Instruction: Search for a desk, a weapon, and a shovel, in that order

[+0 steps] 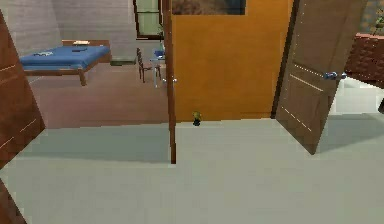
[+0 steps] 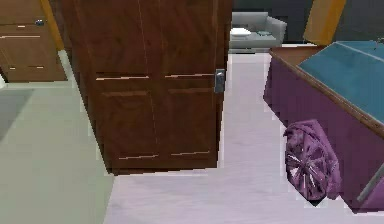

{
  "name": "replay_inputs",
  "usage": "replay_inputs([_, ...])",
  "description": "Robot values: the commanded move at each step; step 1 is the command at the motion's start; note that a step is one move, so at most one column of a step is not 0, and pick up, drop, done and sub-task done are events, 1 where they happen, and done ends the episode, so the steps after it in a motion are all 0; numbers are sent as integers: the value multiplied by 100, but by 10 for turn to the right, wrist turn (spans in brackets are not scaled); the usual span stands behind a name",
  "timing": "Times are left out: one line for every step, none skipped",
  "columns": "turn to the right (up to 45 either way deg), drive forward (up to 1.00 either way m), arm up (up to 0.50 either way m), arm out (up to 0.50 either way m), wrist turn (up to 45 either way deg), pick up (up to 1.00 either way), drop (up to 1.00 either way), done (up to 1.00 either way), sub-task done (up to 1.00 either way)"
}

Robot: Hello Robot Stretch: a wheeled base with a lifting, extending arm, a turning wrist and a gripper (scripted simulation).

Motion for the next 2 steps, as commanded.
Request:
replay_inputs([0, 65, 0, 0, 0, 0, 0, 0, 0])
replay_inputs([-450, 0, 0, 0, 0, 0, 0, 0, 0])
